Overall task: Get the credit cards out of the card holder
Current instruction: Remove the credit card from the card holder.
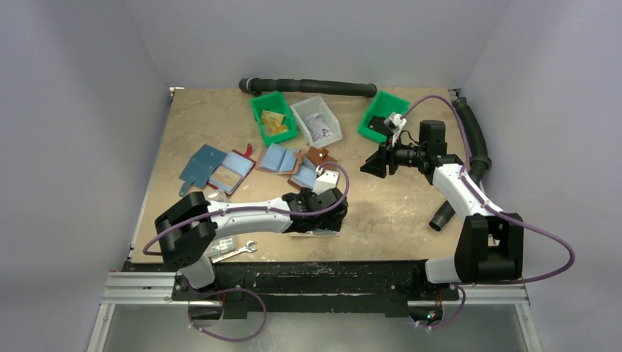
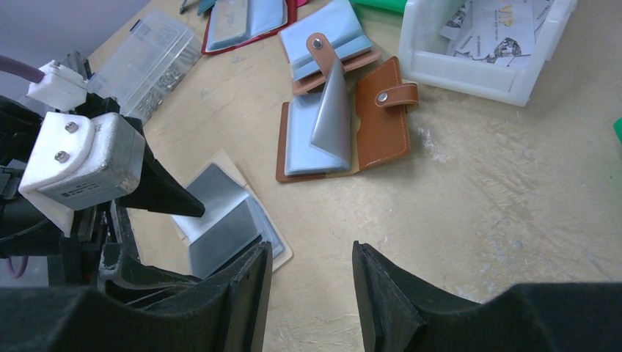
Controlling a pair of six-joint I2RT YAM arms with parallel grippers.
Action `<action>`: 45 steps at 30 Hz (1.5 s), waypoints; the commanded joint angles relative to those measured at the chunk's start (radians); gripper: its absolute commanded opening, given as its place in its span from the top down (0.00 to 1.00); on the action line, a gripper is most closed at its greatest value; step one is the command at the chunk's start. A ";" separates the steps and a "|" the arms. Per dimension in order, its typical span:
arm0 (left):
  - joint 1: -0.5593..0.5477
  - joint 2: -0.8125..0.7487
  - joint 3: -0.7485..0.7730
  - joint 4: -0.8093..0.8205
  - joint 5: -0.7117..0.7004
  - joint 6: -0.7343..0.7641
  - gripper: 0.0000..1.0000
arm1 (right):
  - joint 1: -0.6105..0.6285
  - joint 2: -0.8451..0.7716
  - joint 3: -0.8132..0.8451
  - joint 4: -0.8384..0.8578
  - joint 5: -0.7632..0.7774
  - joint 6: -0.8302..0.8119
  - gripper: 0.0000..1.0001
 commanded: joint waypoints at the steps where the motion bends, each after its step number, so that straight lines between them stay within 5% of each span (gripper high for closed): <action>1: 0.010 0.020 0.000 0.016 0.013 0.006 0.20 | 0.004 -0.002 0.026 0.006 -0.010 -0.013 0.48; 12: 0.019 0.049 0.001 -0.004 0.003 -0.007 0.24 | 0.004 -0.002 0.027 0.004 -0.010 -0.013 0.48; 28: 0.024 0.041 -0.012 0.001 0.005 -0.003 0.43 | 0.004 -0.004 0.028 0.003 -0.011 -0.014 0.48; 45: 0.131 -0.153 -0.215 0.191 0.153 -0.016 0.53 | 0.005 0.001 0.030 -0.007 -0.016 -0.019 0.48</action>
